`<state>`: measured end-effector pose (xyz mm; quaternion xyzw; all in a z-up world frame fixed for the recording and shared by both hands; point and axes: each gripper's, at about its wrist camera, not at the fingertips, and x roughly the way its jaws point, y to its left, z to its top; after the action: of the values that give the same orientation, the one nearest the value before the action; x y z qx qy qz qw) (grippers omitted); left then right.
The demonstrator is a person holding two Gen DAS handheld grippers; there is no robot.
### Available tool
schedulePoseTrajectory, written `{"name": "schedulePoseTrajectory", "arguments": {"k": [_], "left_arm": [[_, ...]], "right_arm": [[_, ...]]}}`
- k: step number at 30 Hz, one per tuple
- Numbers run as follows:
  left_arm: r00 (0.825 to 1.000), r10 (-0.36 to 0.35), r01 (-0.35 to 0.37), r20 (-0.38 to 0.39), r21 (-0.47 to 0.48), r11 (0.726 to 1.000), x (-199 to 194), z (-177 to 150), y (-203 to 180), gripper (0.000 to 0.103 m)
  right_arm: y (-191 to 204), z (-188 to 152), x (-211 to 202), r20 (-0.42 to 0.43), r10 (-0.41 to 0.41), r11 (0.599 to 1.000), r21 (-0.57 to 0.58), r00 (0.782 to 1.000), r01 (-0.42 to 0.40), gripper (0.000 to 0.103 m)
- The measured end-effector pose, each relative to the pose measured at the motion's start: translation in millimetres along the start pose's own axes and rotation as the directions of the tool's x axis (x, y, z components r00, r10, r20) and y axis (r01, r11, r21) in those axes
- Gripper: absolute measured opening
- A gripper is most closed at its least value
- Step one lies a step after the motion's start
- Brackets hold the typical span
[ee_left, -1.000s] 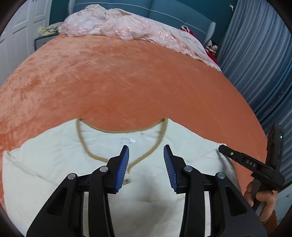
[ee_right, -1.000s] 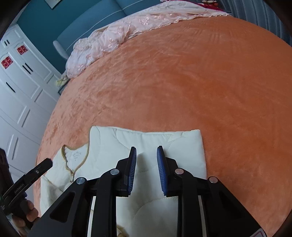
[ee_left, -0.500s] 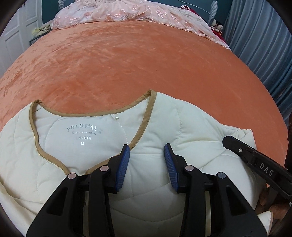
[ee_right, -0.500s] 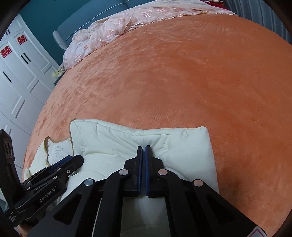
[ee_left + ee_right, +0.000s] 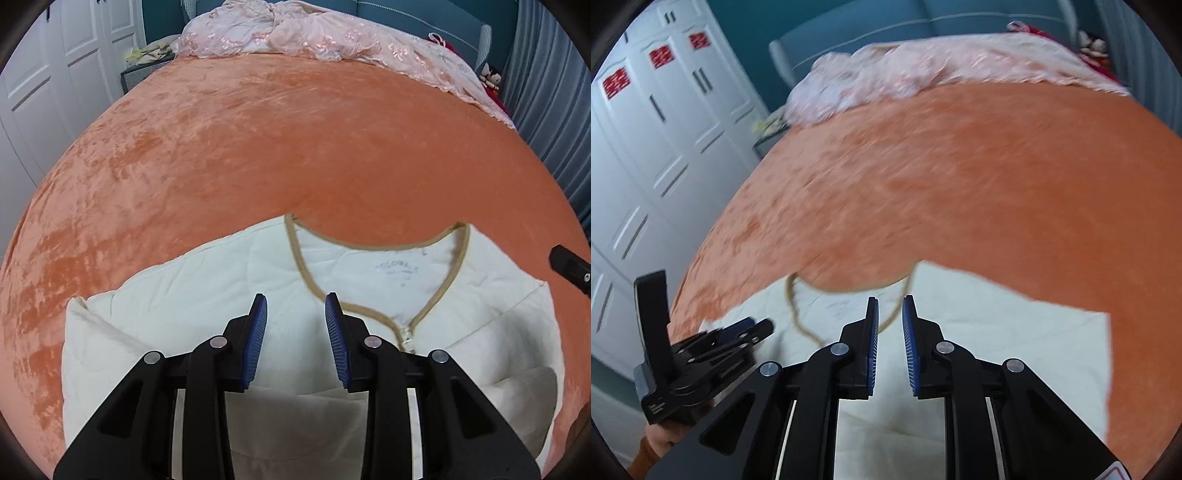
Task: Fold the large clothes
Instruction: 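Lower the folded hem near the collar and open both grippers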
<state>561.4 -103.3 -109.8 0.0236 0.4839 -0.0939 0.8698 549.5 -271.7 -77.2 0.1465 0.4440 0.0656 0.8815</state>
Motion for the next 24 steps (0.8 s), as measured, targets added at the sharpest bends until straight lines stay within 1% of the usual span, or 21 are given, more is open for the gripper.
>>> {"name": "schedulePoseTrajectory", "arguments": {"k": [2, 3, 4, 5, 6, 7, 8, 11, 15, 16, 19, 24], "left_arm": [[1.000, 0.006, -0.006, -0.009, 0.012, 1.000, 7.3, -6.8, -0.1, 0.031], [1.000, 0.009, -0.009, -0.008, 0.021, 1.000, 10.4, -10.3, 1.3, 0.031], [1.000, 0.013, -0.013, -0.006, 0.035, 0.999, 14.9, -13.2, -0.8, 0.027], [1.000, 0.016, -0.016, 0.001, 0.051, 0.999, 18.7, -15.7, -3.3, 0.023], [1.000, 0.024, -0.025, 0.012, 0.063, 0.998, 21.1, -18.3, -4.9, 0.022], [0.999, 0.028, -0.029, 0.024, 0.070, 0.997, 23.2, -21.3, -6.0, 0.022], [0.999, 0.025, -0.028, 0.034, 0.071, 0.997, 26.1, -23.2, -6.5, 0.021], [0.998, 0.021, -0.025, 0.062, 0.057, 0.998, 33.1, -26.1, -5.3, 0.021], [0.995, 0.035, -0.041, 0.094, 0.060, 0.997, 38.8, -28.3, -8.0, 0.021], [0.994, 0.022, -0.029, 0.105, 0.071, 0.997, 39.9, -28.5, -7.9, 0.021], [0.993, 0.013, -0.020, 0.118, 0.057, 0.998, 42.3, -29.5, -5.5, 0.021], [0.990, 0.025, -0.033, 0.136, 0.058, 0.998, 45.0, -30.4, -7.1, 0.022]], "right_arm": [[16.0, -12.8, 28.9, -0.042, -0.028, 0.999, -0.045, 0.999, 0.026, 0.015], [20.2, -18.9, 41.6, -0.063, -0.032, 0.998, -0.057, 0.998, 0.029, 0.009], [25.6, -25.4, 52.0, -0.079, -0.045, 0.997, -0.071, 0.996, 0.039, 0.007], [26.9, -30.7, 61.0, -0.084, -0.074, 0.994, -0.092, 0.994, 0.066, 0.006], [28.9, -36.1, 66.7, -0.076, -0.096, 0.990, -0.114, 0.992, 0.087, 0.005], [32.3, -39.6, 69.9, -0.063, -0.103, 0.988, -0.124, 0.993, 0.095, 0.003], [30.0, -40.9, 71.4, -0.054, -0.098, 0.989, -0.119, 0.994, 0.091, 0.002], [20.1, -46.4, 74.5, -0.044, -0.062, 0.995, -0.079, 0.997, 0.059, 0.000], [11.5, -51.5, 78.7, -0.023, -0.034, 0.999, -0.037, 0.999, 0.033, 0.000], [13.9, -50.2, 81.8, -0.018, -0.034, 0.999, -0.033, 0.999, 0.034, 0.000], [15.4, -50.0, 82.9, 0.001, -0.052, 0.998, -0.037, 0.999, 0.052, 0.000], [17.9, -49.0, 86.7, 0.025, -0.080, 0.996, -0.048, 0.997, 0.081, 0.000]]}}
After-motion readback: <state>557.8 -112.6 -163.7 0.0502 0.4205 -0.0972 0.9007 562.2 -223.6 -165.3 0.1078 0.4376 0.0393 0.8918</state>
